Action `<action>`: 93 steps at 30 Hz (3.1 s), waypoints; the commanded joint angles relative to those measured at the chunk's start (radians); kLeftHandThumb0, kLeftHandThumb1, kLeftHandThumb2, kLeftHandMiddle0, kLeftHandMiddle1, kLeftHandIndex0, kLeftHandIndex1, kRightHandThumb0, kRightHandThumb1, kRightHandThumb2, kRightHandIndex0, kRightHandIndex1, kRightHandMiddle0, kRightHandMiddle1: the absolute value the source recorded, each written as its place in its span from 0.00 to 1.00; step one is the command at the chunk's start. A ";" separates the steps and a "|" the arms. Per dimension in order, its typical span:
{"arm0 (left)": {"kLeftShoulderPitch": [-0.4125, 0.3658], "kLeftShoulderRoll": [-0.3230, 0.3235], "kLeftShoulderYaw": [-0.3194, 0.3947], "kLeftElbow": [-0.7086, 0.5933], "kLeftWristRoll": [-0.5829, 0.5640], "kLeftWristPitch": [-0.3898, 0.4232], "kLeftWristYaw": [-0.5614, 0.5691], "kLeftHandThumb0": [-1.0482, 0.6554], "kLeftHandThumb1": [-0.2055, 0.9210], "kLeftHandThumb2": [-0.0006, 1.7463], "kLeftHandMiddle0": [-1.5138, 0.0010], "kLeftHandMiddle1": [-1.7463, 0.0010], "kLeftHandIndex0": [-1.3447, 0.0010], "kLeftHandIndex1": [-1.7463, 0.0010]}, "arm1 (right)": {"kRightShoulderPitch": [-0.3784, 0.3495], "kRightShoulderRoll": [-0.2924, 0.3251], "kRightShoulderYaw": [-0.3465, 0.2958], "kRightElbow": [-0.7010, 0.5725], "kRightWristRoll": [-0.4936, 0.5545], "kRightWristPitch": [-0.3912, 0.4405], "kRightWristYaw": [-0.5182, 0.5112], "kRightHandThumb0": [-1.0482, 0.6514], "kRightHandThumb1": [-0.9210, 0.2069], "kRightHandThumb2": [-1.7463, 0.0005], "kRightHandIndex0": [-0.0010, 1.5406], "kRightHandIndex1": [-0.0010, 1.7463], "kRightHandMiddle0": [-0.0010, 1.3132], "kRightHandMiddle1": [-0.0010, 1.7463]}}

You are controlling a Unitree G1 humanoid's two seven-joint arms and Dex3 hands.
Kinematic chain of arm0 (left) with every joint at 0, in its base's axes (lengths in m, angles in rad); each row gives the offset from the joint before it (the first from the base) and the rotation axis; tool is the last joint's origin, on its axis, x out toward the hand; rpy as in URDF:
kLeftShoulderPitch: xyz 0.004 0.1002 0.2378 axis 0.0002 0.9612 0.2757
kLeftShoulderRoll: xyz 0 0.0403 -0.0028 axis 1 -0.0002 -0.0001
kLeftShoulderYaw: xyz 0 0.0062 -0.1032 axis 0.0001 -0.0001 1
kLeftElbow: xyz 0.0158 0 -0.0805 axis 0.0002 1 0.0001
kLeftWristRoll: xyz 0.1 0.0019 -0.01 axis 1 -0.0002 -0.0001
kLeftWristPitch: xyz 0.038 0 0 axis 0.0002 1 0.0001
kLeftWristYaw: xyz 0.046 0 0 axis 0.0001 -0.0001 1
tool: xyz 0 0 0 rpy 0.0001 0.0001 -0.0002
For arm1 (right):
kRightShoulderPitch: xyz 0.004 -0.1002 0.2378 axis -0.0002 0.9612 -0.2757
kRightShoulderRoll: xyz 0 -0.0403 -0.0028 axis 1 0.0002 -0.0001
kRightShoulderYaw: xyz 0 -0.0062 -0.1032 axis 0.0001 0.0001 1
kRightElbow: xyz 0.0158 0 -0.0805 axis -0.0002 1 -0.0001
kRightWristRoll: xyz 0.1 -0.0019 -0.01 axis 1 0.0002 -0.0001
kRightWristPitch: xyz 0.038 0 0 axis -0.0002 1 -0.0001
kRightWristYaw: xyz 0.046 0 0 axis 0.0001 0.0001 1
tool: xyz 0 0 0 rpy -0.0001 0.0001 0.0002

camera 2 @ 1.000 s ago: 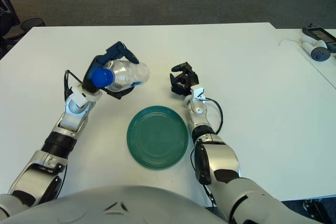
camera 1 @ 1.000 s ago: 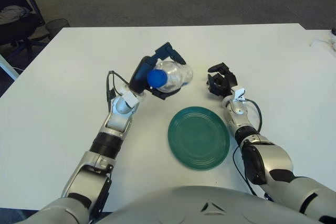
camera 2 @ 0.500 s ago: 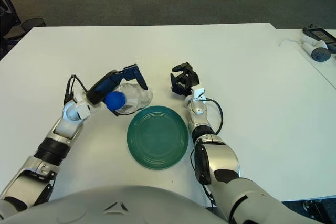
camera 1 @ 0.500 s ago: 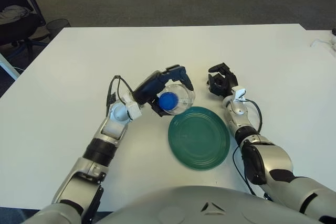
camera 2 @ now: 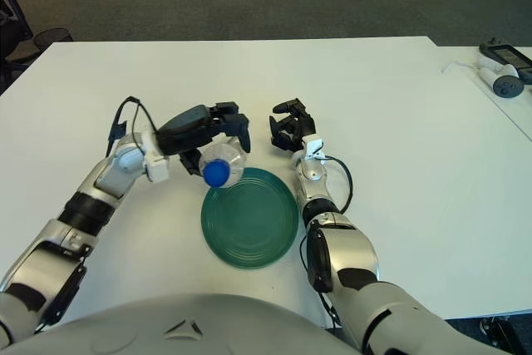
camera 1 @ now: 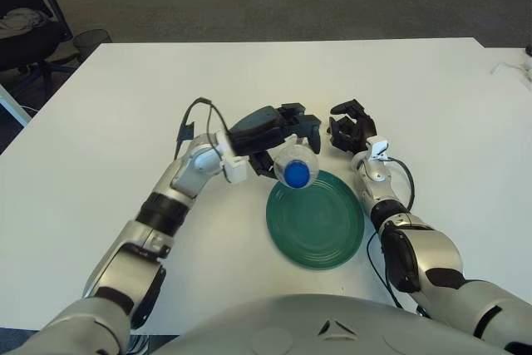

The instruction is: Put the bottle into the plate.

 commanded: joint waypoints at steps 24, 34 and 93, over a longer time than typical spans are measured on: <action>-0.180 0.043 -0.126 0.150 0.419 0.090 0.381 0.33 0.45 0.77 0.26 0.00 0.54 0.00 | 0.189 0.037 0.023 0.124 -0.051 -0.004 0.039 0.61 0.49 0.31 0.34 1.00 0.41 0.88; -0.176 0.059 -0.130 0.117 0.393 0.087 0.365 0.33 0.42 0.79 0.25 0.00 0.52 0.00 | 0.188 0.009 0.145 0.118 -0.200 -0.040 -0.149 0.61 0.46 0.34 0.31 1.00 0.40 0.88; -0.104 0.180 -0.248 -0.029 0.596 -0.002 0.546 0.30 0.32 0.86 0.22 0.00 0.45 0.00 | 0.155 0.049 -0.044 0.128 0.010 0.179 -0.018 0.61 0.30 0.53 0.35 0.89 0.35 0.82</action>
